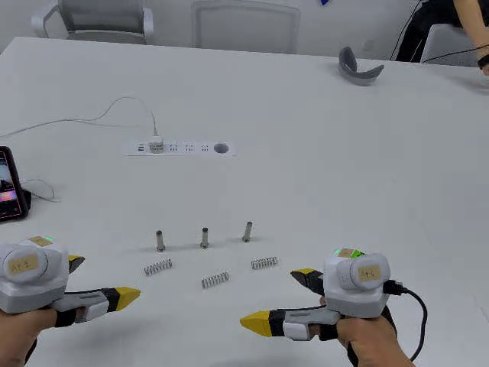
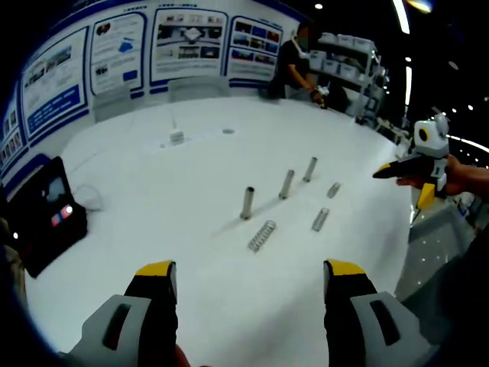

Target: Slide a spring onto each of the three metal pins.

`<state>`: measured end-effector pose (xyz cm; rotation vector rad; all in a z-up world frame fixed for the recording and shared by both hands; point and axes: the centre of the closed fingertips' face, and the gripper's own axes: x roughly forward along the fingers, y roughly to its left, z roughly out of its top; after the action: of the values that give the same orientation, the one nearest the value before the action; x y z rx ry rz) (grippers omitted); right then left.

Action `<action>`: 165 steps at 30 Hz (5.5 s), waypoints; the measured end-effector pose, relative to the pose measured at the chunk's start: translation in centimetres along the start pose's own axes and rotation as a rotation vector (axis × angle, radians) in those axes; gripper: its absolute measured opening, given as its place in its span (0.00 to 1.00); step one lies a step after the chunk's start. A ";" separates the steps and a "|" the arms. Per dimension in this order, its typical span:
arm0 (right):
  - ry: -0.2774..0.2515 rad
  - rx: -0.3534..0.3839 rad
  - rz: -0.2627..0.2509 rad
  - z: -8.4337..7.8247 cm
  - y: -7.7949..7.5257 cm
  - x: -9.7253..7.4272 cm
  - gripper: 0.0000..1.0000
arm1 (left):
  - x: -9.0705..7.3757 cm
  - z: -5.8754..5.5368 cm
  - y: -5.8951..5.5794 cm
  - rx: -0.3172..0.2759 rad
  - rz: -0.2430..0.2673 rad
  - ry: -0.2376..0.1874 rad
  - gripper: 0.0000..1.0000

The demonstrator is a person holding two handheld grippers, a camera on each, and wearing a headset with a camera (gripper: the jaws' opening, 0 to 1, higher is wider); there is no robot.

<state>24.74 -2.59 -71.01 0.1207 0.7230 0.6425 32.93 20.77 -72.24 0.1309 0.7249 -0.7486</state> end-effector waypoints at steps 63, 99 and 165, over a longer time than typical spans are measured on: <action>0.060 -0.028 0.008 -1.4 0.4 0.0 0.94 | 2.7 -0.5 -3.3 0.232 -0.178 0.117 0.83; 0.074 0.004 -0.007 -2.4 -0.9 -0.8 0.93 | 9.5 -1.2 -3.3 0.203 -0.227 0.175 0.46; 0.064 0.034 0.042 -3.2 0.9 -0.2 0.90 | 3.9 -1.9 -4.7 0.178 -0.141 0.082 0.10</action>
<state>22.13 -2.34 -73.02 0.1479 0.7947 0.6763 30.74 15.76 -75.49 0.2754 0.7499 -0.9466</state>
